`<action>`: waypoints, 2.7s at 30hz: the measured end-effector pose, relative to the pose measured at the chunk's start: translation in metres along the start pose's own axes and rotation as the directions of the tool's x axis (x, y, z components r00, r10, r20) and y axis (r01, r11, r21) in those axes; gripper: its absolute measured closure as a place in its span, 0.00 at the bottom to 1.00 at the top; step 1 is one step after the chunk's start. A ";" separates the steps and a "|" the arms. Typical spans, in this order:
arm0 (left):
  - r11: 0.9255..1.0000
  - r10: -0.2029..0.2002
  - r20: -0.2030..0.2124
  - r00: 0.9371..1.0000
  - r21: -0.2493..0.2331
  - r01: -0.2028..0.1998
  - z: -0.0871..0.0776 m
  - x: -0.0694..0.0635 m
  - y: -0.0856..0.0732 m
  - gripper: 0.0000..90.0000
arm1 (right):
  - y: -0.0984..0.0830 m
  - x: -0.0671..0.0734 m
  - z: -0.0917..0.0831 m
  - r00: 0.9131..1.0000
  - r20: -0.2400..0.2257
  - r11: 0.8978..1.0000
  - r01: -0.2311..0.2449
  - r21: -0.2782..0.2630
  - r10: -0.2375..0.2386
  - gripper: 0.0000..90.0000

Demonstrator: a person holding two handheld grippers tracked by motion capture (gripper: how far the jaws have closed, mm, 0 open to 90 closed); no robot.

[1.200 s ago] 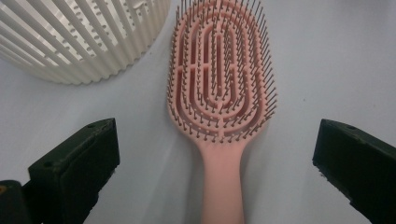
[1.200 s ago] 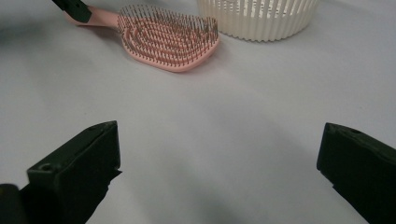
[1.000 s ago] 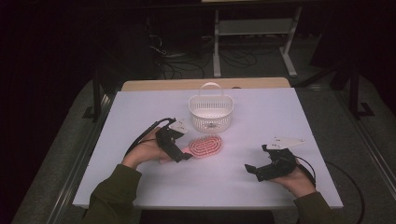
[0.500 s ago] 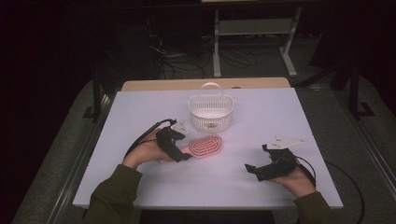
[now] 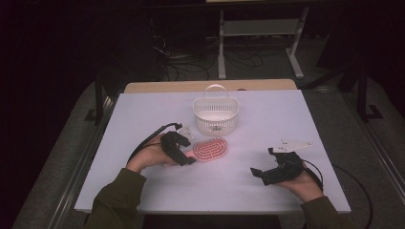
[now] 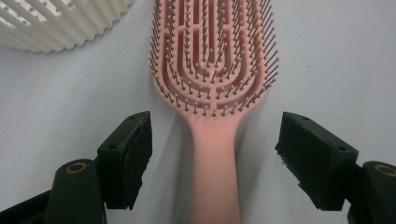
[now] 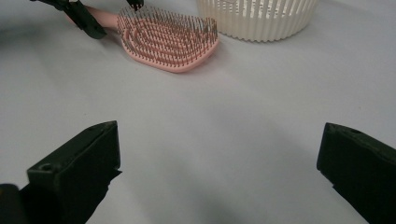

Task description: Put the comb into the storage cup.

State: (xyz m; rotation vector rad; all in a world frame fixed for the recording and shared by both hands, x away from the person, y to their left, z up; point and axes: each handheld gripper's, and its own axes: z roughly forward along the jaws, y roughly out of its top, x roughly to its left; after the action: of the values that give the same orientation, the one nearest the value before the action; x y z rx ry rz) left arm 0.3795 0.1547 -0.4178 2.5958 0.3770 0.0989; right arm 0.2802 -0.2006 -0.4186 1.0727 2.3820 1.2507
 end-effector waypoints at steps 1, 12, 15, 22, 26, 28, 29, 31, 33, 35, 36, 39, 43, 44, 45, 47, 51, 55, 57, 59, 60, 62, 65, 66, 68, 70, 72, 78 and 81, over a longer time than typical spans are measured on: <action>1.000 0.001 -0.001 1.000 0.003 -0.001 0.000 0.000 0.000 0.30 | 0.000 0.000 0.000 1.000 0.000 1.000 -0.001 0.001 0.001 0.00; 1.000 -0.009 -0.008 1.000 0.028 0.009 0.002 0.000 0.001 0.42 | 0.000 0.000 0.000 1.000 0.001 1.000 -0.002 -0.001 0.002 0.00; 0.999 -0.013 -0.006 1.000 0.032 0.013 0.003 -0.001 0.001 0.45 | 0.000 0.000 0.000 1.000 0.002 1.000 -0.004 -0.002 0.004 0.00; 0.999 -0.013 -0.003 1.000 0.052 0.013 0.004 -0.002 0.002 0.52 | 0.000 0.000 0.000 1.000 0.000 1.000 -0.003 0.000 0.003 0.00; 0.998 -0.009 -0.005 1.000 0.065 0.009 0.005 -0.003 0.003 0.55 | 0.000 0.000 0.000 1.000 0.001 1.000 -0.004 -0.001 0.004 0.00; 0.997 -0.005 -0.005 1.000 0.074 0.006 0.006 -0.003 0.004 0.56 | 0.000 0.000 0.000 1.000 0.001 1.000 -0.004 -0.001 0.004 0.00; 0.997 -0.006 -0.007 1.000 0.076 0.006 0.006 -0.003 0.004 0.57 | 0.000 0.000 0.000 1.000 0.002 1.000 -0.004 -0.001 0.004 0.00; 0.997 -0.006 -0.007 1.000 0.078 0.007 0.007 -0.003 0.004 0.58 | 0.000 0.000 0.000 1.000 0.001 1.000 -0.003 -0.001 0.003 0.00; 0.996 -0.003 -0.013 1.000 0.084 0.004 0.007 -0.004 0.004 0.58 | 0.000 0.000 0.000 1.000 0.000 1.000 -0.002 0.000 0.002 0.00; 0.996 -0.001 -0.015 1.000 0.090 0.002 0.008 -0.004 0.005 0.60 | 0.000 0.000 0.000 1.000 0.000 1.000 -0.002 -0.001 0.002 0.00; 0.996 -0.001 -0.015 1.000 0.092 0.002 0.008 -0.004 0.005 0.60 | 0.000 0.000 0.000 1.000 0.000 1.000 -0.003 -0.002 0.003 0.00; 0.995 0.004 -0.026 1.000 0.096 -0.002 0.009 -0.004 0.005 0.62 | 0.000 0.000 -0.001 1.000 0.001 1.000 -0.003 -0.003 0.003 0.00; 0.995 0.013 -0.031 0.999 0.096 -0.010 0.010 -0.005 0.006 0.63 | 0.000 0.000 0.000 1.000 0.001 1.000 -0.002 -0.001 0.002 0.00; 0.995 0.011 -0.031 0.999 0.096 -0.008 0.010 -0.005 0.006 0.64 | 0.000 0.000 0.000 1.000 0.001 1.000 -0.002 -0.002 0.002 0.00; 0.995 0.010 -0.029 1.000 0.096 -0.007 0.010 -0.005 0.006 0.64 | 0.000 0.000 0.000 1.000 0.000 1.000 -0.002 -0.002 0.002 0.00; 0.995 0.009 -0.029 1.000 0.098 -0.006 0.010 -0.005 0.006 0.65 | 0.000 0.000 -0.001 1.000 0.001 1.000 -0.003 -0.003 0.003 0.00; 0.995 0.005 -0.024 1.000 0.101 -0.002 0.010 -0.005 0.006 0.66 | 0.000 0.000 -0.001 1.000 0.002 1.000 -0.001 -0.001 0.001 0.00; 0.995 -0.004 -0.020 1.000 0.104 0.006 0.010 -0.004 0.006 0.67 | 0.000 0.000 0.000 1.000 0.001 1.000 0.000 -0.002 0.000 0.00; 0.994 -0.004 -0.019 1.000 0.106 0.006 0.010 -0.004 0.006 0.68 | 0.000 0.000 0.000 1.000 0.001 1.000 0.001 0.001 -0.001 0.00; 0.994 -0.005 -0.017 1.000 0.106 0.007 0.010 -0.004 0.006 0.69 | 0.000 0.000 0.000 1.000 0.001 1.000 0.001 0.002 -0.001 0.00; 0.995 -0.007 -0.015 1.000 0.104 0.009 0.010 -0.004 0.006 0.70 | 0.000 0.000 0.000 1.000 0.001 1.000 0.001 0.002 -0.001 0.00; 0.995 -0.011 -0.012 1.000 0.099 0.013 0.010 -0.003 0.006 0.72 | 0.000 0.000 0.000 1.000 0.002 1.000 -0.001 0.002 0.001 0.00; 0.995 -0.011 -0.014 1.000 0.103 0.012 0.010 -0.004 0.006 0.74 | 0.000 0.000 0.000 1.000 0.001 1.000 0.000 0.003 0.000 0.00; 0.994 -0.008 -0.015 1.000 0.105 0.010 0.010 -0.004 0.006 0.74 | 0.000 0.000 0.000 1.000 0.001 1.000 0.000 0.004 0.000 0.00; 0.994 -0.007 -0.014 1.000 0.106 0.009 0.010 -0.004 0.006 0.76 | 0.000 0.001 0.000 1.000 0.000 1.000 0.001 0.005 -0.001 0.00; 0.994 -0.007 -0.014 1.000 0.107 0.009 0.010 -0.004 0.006 0.77 | 0.000 0.000 0.000 1.000 0.001 1.000 0.001 0.005 -0.001 0.00; 0.994 -0.007 -0.017 1.000 0.109 0.009 0.010 -0.004 0.007 0.77 | 0.000 0.000 0.000 1.000 0.001 1.000 0.000 0.003 0.000 0.00; 0.994 -0.005 -0.019 1.000 0.110 0.008 0.011 -0.005 0.007 0.78 | 0.000 0.000 0.000 1.000 -0.001 1.000 0.001 0.003 -0.001 0.00; 0.994 -0.004 -0.022 1.000 0.105 0.006 0.010 -0.006 0.007 0.78 | 0.000 0.000 0.000 1.000 0.000 1.000 -0.001 0.003 0.001 0.00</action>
State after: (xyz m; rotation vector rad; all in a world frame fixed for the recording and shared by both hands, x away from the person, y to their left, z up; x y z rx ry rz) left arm 0.3770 0.1426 -0.4236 2.6991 0.4062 0.1085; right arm 0.2803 -0.2005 -0.4186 1.0748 2.3845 1.2483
